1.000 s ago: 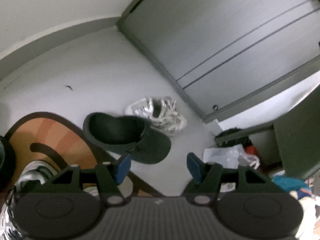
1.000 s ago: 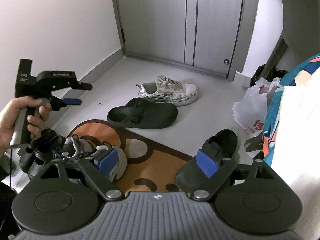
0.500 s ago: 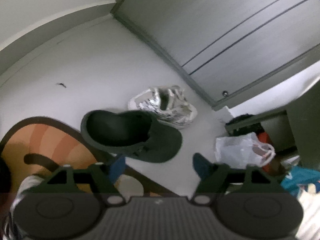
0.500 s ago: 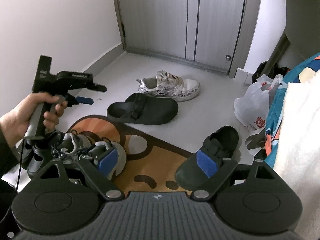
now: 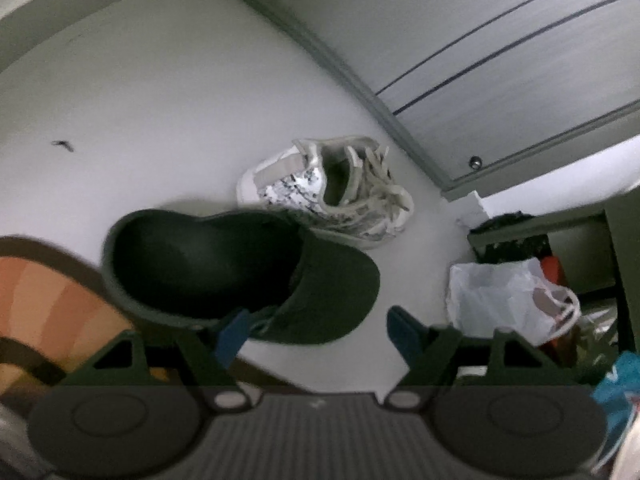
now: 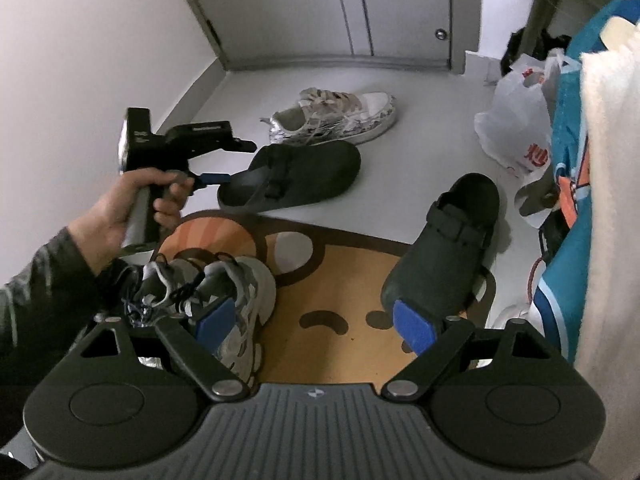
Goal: Organize scattered shoes
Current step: 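Move the left tool to the black slide sandal on the floor, then close the left tool on the black slide sandal's strap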
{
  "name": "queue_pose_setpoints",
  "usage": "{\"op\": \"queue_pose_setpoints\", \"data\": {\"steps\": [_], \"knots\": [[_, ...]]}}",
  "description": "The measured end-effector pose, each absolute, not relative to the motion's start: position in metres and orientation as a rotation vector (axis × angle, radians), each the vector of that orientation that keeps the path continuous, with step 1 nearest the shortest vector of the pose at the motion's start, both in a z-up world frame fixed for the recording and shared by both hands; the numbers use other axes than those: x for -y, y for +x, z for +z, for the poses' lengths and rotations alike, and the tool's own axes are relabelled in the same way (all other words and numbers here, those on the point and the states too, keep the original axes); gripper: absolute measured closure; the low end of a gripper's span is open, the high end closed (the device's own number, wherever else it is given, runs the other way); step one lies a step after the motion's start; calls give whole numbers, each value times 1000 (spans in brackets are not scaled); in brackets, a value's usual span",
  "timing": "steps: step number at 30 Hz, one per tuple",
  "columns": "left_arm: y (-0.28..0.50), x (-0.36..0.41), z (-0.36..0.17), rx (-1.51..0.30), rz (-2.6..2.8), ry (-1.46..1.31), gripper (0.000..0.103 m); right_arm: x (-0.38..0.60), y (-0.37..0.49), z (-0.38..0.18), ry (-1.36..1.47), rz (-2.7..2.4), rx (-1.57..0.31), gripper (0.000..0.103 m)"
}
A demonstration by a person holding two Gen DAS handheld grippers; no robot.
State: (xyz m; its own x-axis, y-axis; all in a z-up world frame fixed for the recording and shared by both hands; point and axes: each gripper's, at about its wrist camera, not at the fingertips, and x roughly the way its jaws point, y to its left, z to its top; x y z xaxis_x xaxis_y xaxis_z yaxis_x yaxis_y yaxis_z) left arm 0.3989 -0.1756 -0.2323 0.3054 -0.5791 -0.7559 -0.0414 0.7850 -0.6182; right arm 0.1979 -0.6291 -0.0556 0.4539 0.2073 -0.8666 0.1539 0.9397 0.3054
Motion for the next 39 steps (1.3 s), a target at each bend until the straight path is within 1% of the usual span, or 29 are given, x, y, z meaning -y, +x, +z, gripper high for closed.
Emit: {"op": "queue_pose_setpoints", "data": {"steps": [2,4,6,8,10,15,16,17,18,21,23,24,26,29,39], "knots": [[409,185,-241,-1243,-383,-610,31,637,198,-62,459,31,-1140,13],[417,194,-247,-1248,-376,-594,32,645,197,-67,535,20,-1167,13],[422,199,-252,-1255,-362,-597,34,653,196,-73,591,0,-1188,13],[427,203,-256,-1261,-347,-598,40,658,195,-75,633,-16,-1196,13],[430,208,-256,-1257,-332,-561,42,659,194,-75,651,-24,-1189,13],[440,221,-262,-1273,-316,-463,57,659,191,-74,677,-18,-1182,14],[441,225,-264,-1278,-306,-437,62,662,194,-75,692,-5,-1192,14],[442,228,-266,-1283,-297,-412,70,662,194,-78,713,2,-1204,13],[442,231,-266,-1282,-292,-385,69,663,193,-80,734,8,-1215,13],[441,238,-262,-1247,-307,-308,74,665,193,-81,756,1,-1224,13],[439,239,-256,-1241,-320,-284,82,665,194,-80,747,-3,-1214,14],[439,240,-252,-1240,-327,-280,83,665,194,-79,740,-3,-1207,14],[438,240,-243,-1229,-349,-272,90,664,195,-77,728,-2,-1196,13],[430,247,-221,-1203,-415,-207,93,663,196,-78,720,8,-1196,14],[394,235,-156,-1138,-580,-146,93,654,198,-71,618,39,-1167,13]]}}
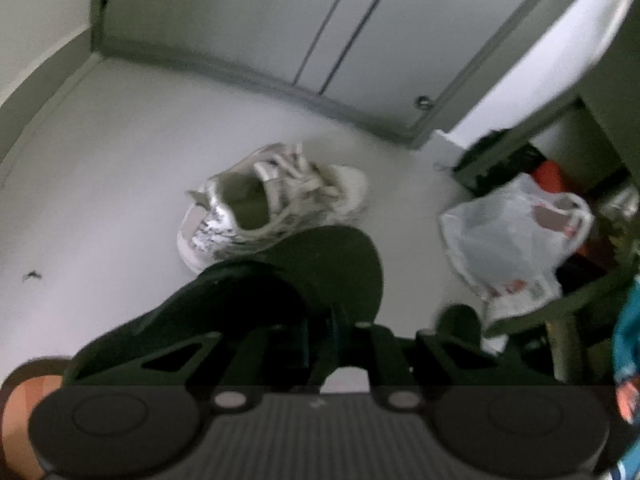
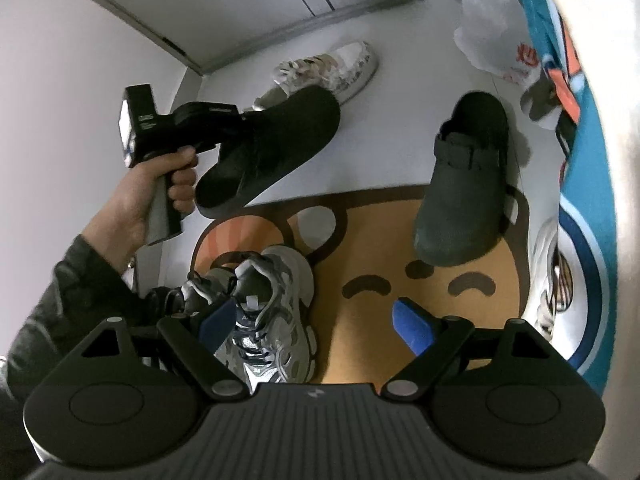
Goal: Organize scattered shoes
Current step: 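Close the left tool on the black slide sandal's strap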
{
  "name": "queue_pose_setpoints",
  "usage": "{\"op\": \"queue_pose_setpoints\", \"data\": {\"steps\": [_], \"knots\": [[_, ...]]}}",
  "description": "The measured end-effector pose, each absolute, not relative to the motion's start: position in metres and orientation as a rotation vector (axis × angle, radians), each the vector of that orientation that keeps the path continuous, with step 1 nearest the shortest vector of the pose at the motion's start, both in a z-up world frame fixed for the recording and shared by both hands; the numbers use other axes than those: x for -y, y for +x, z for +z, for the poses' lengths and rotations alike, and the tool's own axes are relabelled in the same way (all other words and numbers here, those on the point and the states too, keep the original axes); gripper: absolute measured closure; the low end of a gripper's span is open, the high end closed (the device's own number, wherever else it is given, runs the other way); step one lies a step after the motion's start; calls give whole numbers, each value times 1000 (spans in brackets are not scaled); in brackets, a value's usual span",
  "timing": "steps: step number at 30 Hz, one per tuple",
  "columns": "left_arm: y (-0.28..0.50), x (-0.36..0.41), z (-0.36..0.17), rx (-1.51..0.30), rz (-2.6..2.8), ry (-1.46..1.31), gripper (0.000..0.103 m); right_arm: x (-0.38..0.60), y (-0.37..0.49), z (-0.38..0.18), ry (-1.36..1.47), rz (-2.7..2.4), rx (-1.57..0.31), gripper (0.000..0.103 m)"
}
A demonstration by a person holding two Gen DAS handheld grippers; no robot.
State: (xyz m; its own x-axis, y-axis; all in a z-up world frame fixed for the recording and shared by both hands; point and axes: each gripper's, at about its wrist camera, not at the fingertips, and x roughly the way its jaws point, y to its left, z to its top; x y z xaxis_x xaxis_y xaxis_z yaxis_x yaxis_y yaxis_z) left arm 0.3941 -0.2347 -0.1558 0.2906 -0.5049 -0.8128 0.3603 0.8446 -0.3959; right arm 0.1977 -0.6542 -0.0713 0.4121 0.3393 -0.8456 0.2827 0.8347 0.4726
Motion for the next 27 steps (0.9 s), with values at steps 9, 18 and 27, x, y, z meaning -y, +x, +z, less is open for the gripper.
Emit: {"op": "queue_pose_setpoints", "data": {"steps": [9,18,27], "knots": [[344,223,-110,-1117,-760,-41,93,630,204,-62,407,165,-1141,13],[290,205,-85,-1113,-890,-37,93,585,199,-67,142,307,-1117,13],[239,178,-89,-1160,-980,-4,93,569,193,-69,-10,392,-1075,10]]}}
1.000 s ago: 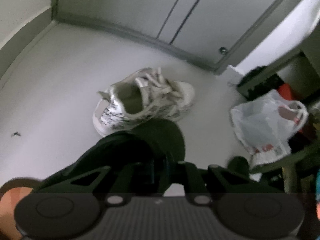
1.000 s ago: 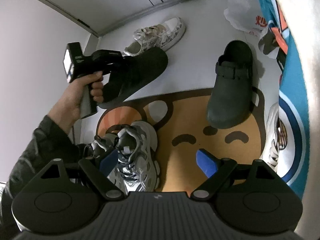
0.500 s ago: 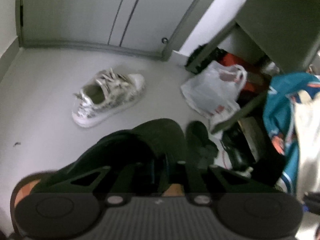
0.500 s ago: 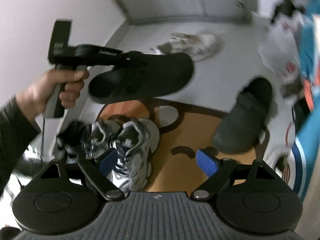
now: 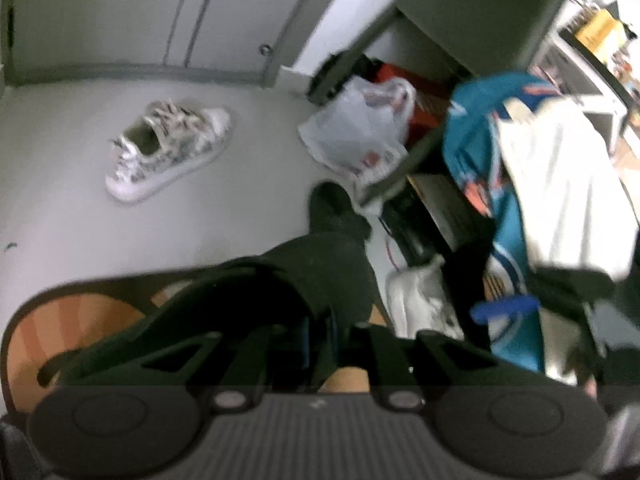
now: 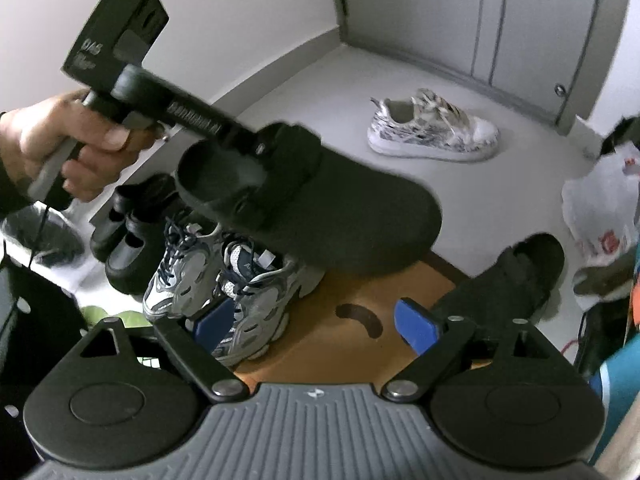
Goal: Organize scattered shoes
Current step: 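Lift the black slide sandal with the left tool and carry it over the mat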
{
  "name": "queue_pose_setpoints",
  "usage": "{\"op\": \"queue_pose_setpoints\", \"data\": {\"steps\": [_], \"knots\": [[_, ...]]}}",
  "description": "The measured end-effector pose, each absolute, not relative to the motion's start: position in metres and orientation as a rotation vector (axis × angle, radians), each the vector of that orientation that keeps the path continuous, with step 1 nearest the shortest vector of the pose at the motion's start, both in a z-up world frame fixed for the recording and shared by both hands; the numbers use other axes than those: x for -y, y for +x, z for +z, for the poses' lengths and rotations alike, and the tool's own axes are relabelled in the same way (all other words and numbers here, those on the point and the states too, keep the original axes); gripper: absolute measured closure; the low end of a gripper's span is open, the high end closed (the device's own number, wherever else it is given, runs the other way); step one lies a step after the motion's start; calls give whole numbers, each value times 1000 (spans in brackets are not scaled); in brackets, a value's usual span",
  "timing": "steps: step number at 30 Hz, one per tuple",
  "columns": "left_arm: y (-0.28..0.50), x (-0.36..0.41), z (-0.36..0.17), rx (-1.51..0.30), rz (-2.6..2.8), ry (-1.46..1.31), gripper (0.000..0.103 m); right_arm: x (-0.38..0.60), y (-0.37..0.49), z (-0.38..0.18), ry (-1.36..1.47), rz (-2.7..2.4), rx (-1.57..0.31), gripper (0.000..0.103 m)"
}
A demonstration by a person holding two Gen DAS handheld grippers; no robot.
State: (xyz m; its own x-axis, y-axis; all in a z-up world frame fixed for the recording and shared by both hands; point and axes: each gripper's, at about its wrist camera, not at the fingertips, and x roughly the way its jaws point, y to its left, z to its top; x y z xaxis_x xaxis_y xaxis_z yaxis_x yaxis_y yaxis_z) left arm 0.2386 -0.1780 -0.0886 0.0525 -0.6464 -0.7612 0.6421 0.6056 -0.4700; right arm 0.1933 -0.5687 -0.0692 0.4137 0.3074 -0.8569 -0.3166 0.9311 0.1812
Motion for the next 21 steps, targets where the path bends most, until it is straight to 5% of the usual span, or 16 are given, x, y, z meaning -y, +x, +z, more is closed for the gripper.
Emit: {"op": "queue_pose_setpoints", "data": {"steps": [21], "knots": [[126,143,-109,-1163,-1145,-128,93,533,175,-100,-233,578,-1124,4]]}}
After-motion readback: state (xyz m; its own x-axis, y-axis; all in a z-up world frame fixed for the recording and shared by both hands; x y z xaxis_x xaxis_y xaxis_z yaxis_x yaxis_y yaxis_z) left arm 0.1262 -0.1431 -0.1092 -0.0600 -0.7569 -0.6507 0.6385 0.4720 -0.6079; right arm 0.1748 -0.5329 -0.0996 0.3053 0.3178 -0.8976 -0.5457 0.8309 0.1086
